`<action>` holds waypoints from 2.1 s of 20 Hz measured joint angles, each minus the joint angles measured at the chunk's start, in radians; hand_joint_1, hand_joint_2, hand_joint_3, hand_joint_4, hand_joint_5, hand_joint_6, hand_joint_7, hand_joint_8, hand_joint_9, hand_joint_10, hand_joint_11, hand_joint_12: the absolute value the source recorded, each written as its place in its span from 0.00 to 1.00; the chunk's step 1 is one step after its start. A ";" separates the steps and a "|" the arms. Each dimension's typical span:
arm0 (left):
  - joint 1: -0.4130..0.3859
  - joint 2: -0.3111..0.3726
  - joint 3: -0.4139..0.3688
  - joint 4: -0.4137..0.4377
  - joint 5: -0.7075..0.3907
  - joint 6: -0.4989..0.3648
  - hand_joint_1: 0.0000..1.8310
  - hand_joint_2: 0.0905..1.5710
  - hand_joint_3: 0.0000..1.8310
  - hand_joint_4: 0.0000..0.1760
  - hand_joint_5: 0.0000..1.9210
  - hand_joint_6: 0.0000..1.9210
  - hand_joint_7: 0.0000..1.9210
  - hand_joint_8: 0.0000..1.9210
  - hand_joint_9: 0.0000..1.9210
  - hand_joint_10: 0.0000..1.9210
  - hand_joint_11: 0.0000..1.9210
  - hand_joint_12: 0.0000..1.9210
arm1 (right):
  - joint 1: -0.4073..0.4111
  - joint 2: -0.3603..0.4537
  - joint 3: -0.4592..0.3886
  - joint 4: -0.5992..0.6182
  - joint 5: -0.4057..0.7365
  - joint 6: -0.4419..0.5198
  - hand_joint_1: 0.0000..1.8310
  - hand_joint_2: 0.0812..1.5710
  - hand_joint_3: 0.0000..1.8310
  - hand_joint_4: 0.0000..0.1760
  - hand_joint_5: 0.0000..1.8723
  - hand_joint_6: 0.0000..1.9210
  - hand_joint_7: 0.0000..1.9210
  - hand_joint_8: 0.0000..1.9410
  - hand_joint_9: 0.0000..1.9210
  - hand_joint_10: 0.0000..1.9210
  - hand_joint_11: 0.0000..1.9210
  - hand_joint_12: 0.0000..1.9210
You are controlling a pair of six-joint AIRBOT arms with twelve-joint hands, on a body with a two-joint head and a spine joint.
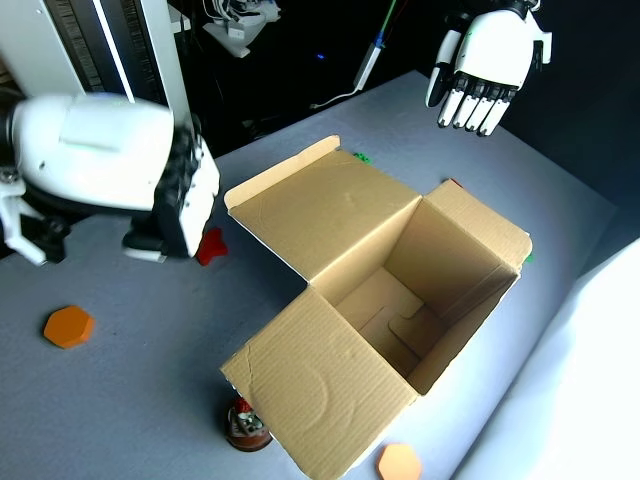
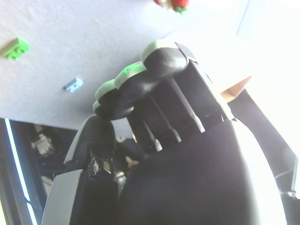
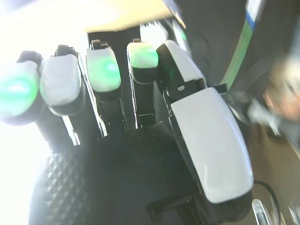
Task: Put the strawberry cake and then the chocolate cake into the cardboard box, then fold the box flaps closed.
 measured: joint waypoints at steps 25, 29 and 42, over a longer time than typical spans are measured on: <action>0.026 -0.078 0.170 -0.039 -0.019 0.013 0.66 0.59 0.00 0.17 0.03 0.00 0.03 0.00 0.06 0.00 0.00 0.31 | 0.064 0.116 0.162 0.474 -0.187 -0.129 0.64 0.64 0.00 0.11 0.02 0.00 0.01 0.00 0.01 0.00 0.00 0.15; 0.212 -0.121 0.142 -0.199 0.001 0.110 0.66 0.60 0.00 0.21 0.04 0.00 0.03 0.00 0.07 0.00 0.00 0.32 | 0.066 0.108 0.163 0.472 -0.074 -0.191 0.64 0.64 0.00 0.16 0.01 0.00 0.01 0.00 0.01 0.01 0.00 0.09; 0.312 -0.230 0.193 -0.355 0.102 0.219 0.64 0.61 0.00 0.17 0.04 0.00 0.03 0.00 0.07 0.00 0.00 0.29 | 0.063 0.109 0.151 0.594 -0.050 -0.220 0.63 0.66 0.01 0.07 0.01 0.00 0.00 0.00 0.00 0.00 0.01 0.01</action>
